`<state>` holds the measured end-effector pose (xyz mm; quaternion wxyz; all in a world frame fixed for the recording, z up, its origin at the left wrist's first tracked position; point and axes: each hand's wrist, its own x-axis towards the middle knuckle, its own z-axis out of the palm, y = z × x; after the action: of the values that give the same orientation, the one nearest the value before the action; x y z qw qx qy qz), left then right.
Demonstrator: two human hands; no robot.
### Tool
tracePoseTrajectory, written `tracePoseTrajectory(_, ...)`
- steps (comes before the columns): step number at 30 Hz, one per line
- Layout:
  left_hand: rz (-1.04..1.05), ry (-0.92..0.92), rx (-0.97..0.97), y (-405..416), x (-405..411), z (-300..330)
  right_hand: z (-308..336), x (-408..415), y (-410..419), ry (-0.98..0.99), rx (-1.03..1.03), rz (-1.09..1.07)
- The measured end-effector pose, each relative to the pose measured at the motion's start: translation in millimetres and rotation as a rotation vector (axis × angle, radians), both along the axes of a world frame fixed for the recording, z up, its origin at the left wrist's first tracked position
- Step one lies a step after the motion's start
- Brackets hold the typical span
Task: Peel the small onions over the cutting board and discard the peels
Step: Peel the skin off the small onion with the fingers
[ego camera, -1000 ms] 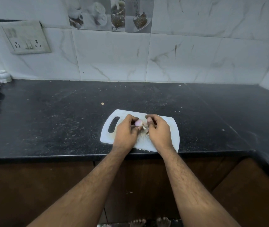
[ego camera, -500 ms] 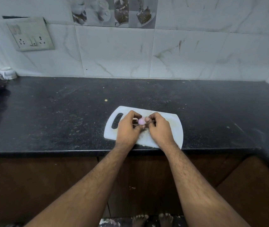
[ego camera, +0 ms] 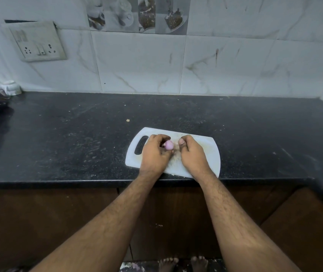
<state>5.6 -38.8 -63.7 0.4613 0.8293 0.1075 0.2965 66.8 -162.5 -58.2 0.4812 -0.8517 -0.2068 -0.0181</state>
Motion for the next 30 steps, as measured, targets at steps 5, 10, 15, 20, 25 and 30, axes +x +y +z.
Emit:
tracePoseTrajectory(5,0.035,-0.001,-0.075,-2.3,1.1,-0.9,-1.3,-1.1,2.3,-0.075,0.009,-0.044)
tracePoseTrajectory(10,-0.049,-0.001,-0.188,-0.1,-0.7,0.5,1.6,-3.0,0.4,-0.053,0.097,0.051)
tracePoseTrajectory(15,-0.015,-0.048,-0.226,2.2,-2.2,-0.8,1.3,-1.0,1.3,-0.019,0.050,-0.006)
tracePoseTrajectory(20,-0.056,0.016,-0.128,3.7,1.2,-3.1,1.6,-5.3,2.8,-0.068,0.077,-0.067)
tracePoseTrajectory(25,-0.079,0.092,-0.063,2.5,2.8,-3.9,1.3,-3.3,0.7,-0.042,0.114,-0.070)
tracePoseTrajectory(30,-0.090,0.142,0.022,0.9,2.8,-2.3,0.8,-0.6,1.0,0.003,0.083,-0.114)
